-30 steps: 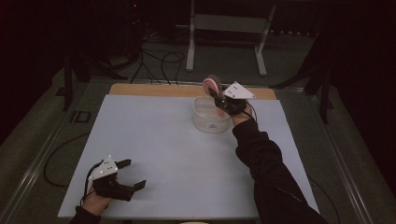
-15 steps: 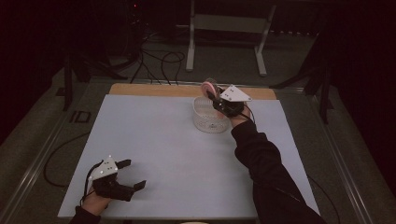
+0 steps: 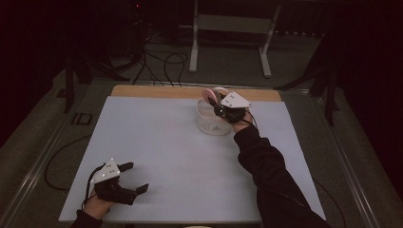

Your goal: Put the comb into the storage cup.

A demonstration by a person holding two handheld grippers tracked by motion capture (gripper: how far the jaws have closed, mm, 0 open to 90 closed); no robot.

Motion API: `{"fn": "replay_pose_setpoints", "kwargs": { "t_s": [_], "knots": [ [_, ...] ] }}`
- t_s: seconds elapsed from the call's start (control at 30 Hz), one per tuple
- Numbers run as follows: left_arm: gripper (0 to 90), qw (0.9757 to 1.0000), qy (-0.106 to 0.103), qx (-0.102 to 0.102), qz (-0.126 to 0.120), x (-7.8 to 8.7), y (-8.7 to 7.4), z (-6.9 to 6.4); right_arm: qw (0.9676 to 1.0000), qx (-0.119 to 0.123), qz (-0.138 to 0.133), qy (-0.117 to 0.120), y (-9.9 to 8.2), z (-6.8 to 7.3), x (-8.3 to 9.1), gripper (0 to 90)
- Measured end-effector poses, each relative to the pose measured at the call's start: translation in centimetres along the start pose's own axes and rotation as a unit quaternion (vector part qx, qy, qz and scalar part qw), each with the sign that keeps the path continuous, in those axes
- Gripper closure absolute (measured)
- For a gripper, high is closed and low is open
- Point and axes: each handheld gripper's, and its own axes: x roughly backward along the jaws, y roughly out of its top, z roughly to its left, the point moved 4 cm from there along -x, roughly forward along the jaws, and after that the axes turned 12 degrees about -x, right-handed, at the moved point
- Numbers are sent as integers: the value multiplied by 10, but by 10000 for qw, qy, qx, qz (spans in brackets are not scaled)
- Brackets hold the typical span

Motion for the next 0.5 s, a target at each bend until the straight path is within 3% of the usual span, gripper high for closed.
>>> {"fn": "replay_pose_setpoints", "kwargs": {
  "t_s": [0.5],
  "knots": [
    [1, 10000, 15, -6, -8, 0, 0, 0, 9999, 150, 50, -7, -5, 21, 1, 624]
  ]
}}
